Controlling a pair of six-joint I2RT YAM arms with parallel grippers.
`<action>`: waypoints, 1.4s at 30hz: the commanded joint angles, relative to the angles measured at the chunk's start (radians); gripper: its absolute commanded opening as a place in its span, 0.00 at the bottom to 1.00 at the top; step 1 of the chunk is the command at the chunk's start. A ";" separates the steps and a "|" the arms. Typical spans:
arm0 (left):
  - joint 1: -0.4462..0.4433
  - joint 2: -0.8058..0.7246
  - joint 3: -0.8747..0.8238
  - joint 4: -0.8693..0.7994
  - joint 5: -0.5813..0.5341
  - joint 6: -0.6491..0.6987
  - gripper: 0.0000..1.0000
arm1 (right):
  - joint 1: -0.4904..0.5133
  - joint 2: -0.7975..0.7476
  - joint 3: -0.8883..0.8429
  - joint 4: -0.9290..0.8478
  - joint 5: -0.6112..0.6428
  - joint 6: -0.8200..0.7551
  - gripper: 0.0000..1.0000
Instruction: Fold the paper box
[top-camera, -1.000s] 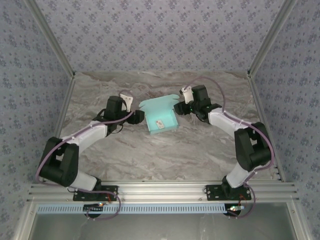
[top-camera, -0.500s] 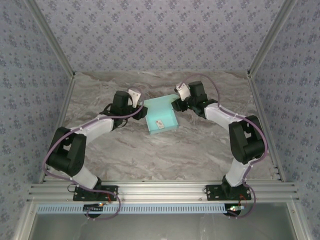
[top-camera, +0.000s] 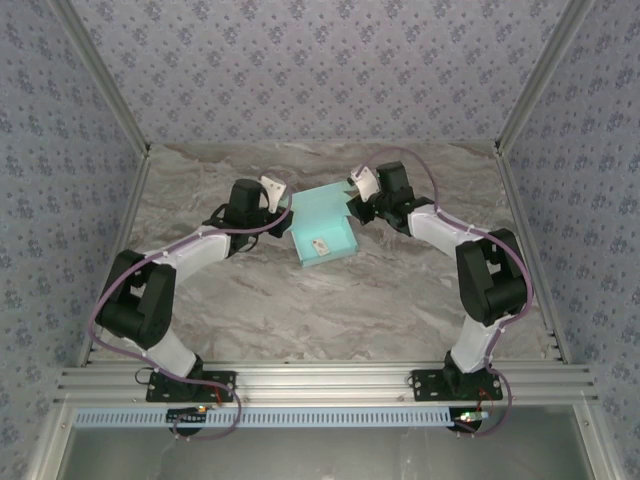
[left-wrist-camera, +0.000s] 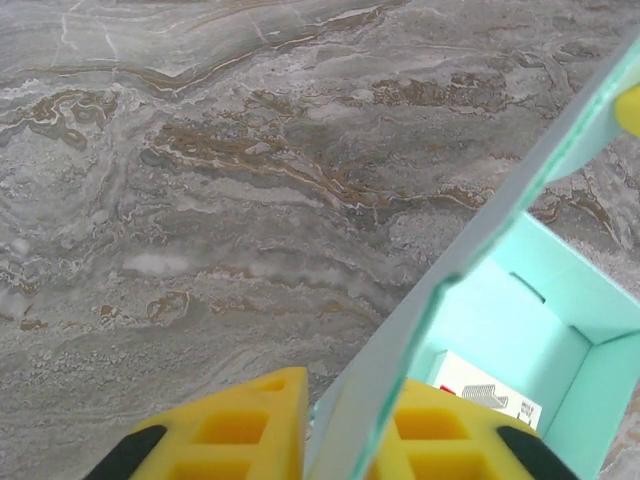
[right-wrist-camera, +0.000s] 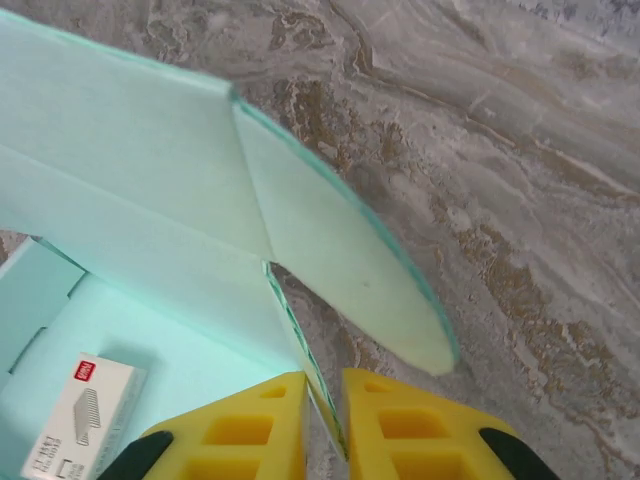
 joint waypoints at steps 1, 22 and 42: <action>-0.010 0.009 0.039 -0.020 0.025 0.013 0.15 | 0.009 0.002 0.037 -0.017 -0.008 0.003 0.14; -0.068 0.015 0.121 -0.073 -0.156 -0.091 0.02 | 0.150 -0.048 0.034 -0.078 0.374 0.204 0.02; -0.083 0.056 0.156 -0.153 -0.274 -0.176 0.10 | 0.209 -0.064 0.036 -0.113 0.535 0.405 0.00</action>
